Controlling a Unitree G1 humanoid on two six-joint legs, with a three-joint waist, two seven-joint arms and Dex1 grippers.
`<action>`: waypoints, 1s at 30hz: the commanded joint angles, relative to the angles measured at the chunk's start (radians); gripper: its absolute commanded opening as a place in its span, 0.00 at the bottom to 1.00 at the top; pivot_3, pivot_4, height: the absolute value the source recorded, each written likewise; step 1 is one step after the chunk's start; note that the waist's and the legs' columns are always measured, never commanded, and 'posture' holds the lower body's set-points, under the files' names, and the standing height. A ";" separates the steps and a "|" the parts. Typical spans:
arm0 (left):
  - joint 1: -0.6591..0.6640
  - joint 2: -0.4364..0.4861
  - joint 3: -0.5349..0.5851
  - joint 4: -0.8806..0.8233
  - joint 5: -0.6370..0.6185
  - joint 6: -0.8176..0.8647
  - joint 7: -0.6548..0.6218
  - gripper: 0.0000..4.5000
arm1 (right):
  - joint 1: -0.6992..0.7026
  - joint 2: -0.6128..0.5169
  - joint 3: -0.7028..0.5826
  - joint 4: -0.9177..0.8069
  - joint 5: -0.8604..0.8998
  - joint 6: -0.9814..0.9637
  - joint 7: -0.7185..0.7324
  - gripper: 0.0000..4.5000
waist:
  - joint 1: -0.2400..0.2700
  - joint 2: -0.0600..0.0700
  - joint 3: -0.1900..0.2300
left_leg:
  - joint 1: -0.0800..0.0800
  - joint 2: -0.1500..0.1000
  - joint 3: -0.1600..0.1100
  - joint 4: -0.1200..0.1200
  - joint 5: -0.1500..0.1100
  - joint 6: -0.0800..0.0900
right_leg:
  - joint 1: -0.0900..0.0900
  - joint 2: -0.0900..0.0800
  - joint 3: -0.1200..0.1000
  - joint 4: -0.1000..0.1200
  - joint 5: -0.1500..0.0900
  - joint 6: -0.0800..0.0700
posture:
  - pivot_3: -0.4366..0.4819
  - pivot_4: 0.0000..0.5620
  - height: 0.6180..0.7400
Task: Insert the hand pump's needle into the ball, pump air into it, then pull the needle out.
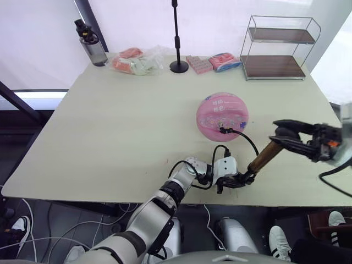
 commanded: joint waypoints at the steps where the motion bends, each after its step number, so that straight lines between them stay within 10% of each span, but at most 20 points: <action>1: 0.036 0.035 -0.016 0.064 0.043 0.048 0.009 0.22 | -0.071 -0.061 -0.120 -0.018 0.109 0.052 -0.019 0.38 | 0.000 0.000 0.000 | 0.000 0.000 0.000 0.000 0.000 0.000 | 0.000 0.000 0.000 0.000 0.000 0.000 | 0.48 0.27 0.93; 9: 0.034 0.033 -0.016 0.068 0.046 0.044 0.009 0.22 | -0.185 -0.118 -0.150 0.009 0.197 0.147 -0.068 0.38 | 0.000 0.002 0.003 | -0.001 0.000 0.001 0.000 0.000 0.000 | -0.002 -0.001 0.001 0.000 0.000 0.000 | 0.48 0.27 0.93; 30: 0.032 0.035 -0.013 0.069 0.045 0.047 0.018 0.22 | 0.157 0.215 0.323 0.115 -0.414 -0.307 0.012 0.38 | -0.003 -0.006 -0.004 | 0.002 0.001 0.000 0.000 0.000 0.000 | 0.001 0.001 0.000 0.000 0.000 0.000 | 0.48 0.27 0.93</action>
